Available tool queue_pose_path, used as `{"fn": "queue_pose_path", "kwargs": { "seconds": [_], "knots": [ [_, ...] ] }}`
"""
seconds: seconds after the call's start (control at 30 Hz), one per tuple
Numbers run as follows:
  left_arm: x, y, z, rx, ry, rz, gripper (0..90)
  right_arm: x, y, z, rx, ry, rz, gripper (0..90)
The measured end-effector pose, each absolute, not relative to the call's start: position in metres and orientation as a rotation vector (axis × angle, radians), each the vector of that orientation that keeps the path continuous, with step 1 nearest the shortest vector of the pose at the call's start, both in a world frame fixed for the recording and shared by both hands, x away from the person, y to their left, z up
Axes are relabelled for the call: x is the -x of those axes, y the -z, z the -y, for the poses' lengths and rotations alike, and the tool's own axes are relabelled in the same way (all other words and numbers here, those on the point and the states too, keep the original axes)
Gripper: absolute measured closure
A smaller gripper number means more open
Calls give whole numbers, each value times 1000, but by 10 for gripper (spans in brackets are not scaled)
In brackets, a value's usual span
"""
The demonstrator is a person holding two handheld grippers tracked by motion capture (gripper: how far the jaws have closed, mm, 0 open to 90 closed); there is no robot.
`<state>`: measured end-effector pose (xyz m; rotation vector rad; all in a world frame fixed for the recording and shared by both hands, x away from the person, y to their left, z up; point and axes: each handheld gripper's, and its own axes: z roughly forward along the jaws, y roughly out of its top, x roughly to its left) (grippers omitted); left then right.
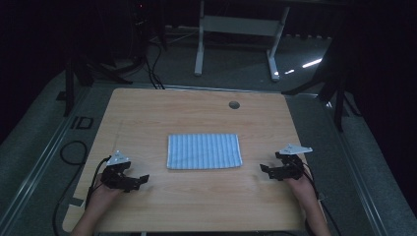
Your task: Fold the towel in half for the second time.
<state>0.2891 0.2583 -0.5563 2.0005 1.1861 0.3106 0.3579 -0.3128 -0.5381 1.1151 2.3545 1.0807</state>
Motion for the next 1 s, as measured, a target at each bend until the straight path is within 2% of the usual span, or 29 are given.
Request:
{"fn": "queue_pose_path", "kwargs": {
  "seconds": [0.47, 1.0],
  "knots": [
    [-279, 559, -281, -1952, -306, -1251, 17, -340, 542, 339, -1183, -1065, -2283, 109],
    [-271, 559, -284, -1931, -337, -1256, 17, -329, 541, 358, -1263, -1080, -2172, 109]
  ]
}}
